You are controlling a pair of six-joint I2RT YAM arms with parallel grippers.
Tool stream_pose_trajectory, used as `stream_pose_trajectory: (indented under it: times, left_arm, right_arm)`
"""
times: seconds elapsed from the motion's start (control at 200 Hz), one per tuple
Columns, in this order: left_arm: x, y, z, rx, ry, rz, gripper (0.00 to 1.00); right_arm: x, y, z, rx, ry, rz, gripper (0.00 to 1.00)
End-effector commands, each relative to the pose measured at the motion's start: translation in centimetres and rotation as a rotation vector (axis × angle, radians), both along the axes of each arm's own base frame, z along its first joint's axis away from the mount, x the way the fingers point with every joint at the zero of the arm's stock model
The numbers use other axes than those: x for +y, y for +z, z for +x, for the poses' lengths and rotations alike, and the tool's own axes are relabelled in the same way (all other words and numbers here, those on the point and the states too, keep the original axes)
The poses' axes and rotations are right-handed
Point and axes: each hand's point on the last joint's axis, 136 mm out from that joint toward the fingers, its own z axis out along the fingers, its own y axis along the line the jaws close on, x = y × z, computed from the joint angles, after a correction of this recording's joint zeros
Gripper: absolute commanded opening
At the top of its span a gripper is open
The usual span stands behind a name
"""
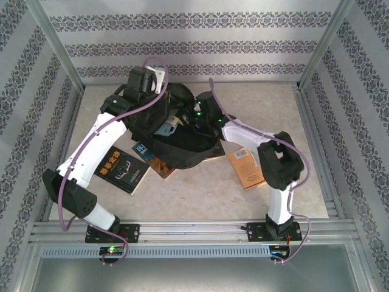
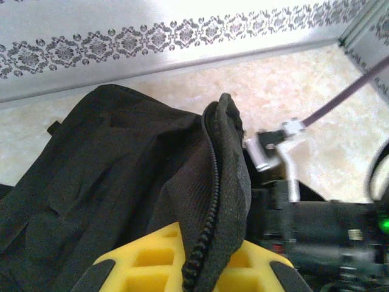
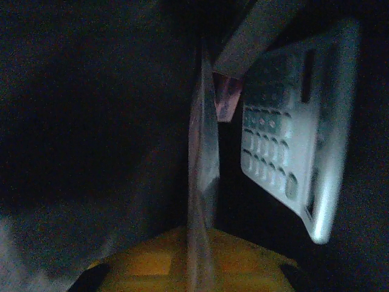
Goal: Pack the student bag
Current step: Place the loose stationery in the student bag.
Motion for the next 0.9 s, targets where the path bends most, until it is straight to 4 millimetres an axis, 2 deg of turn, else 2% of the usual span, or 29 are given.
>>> stream_pose_trajectory:
  times: [0.0, 0.055, 0.125, 0.205, 0.27, 0.375, 0.495, 0.67, 0.779, 0.899]
  left_arm:
    - [0.7, 5.4, 0.8, -0.156, 0.026, -0.166, 0.00]
    - [0.8, 5.5, 0.9, -0.152, 0.026, -0.185, 0.00]
    - [1.0, 5.2, 1.3, -0.146, 0.032, -0.192, 0.00]
    - [1.2, 4.7, 1.8, -0.136, 0.041, -0.203, 0.00]
    - [1.4, 4.0, 2.1, -0.120, 0.045, -0.215, 0.00]
    - [1.9, 3.0, 2.6, -0.102, 0.057, -0.227, 0.00]
    - [3.1, 2.4, 2.8, -0.092, 0.084, -0.241, 0.00]
    - [5.8, 2.5, 3.2, -0.090, 0.137, -0.330, 0.00]
    - [5.3, 2.0, 3.0, -0.068, 0.112, -0.351, 0.00]
    - [4.1, 0.3, 2.7, -0.010, 0.074, -0.410, 0.00]
  right_arm:
    - [2.9, 0.7, 1.2, -0.079, 0.044, -0.003, 0.18]
    - [3.7, 0.1, 1.6, -0.075, 0.052, -0.037, 0.27]
    - [4.2, 0.1, 2.1, -0.089, 0.053, -0.034, 0.42]
    - [4.1, 0.8, 2.2, -0.117, 0.061, -0.040, 0.51]
    - [3.6, 2.0, 1.9, -0.164, 0.081, -0.045, 0.58]
    - [2.7, 4.1, 0.4, -0.234, 0.136, -0.065, 0.66]
    - [0.8, 5.8, -2.2, -0.305, 0.188, -0.112, 0.82]
    - [-1.8, 7.7, -6.1, -0.395, 0.249, -0.181, 0.86]
    - [-4.1, 8.7, -8.1, -0.446, 0.255, -0.239, 0.86]
    - [-6.8, 8.4, -9.6, -0.440, 0.238, -0.325, 0.86]
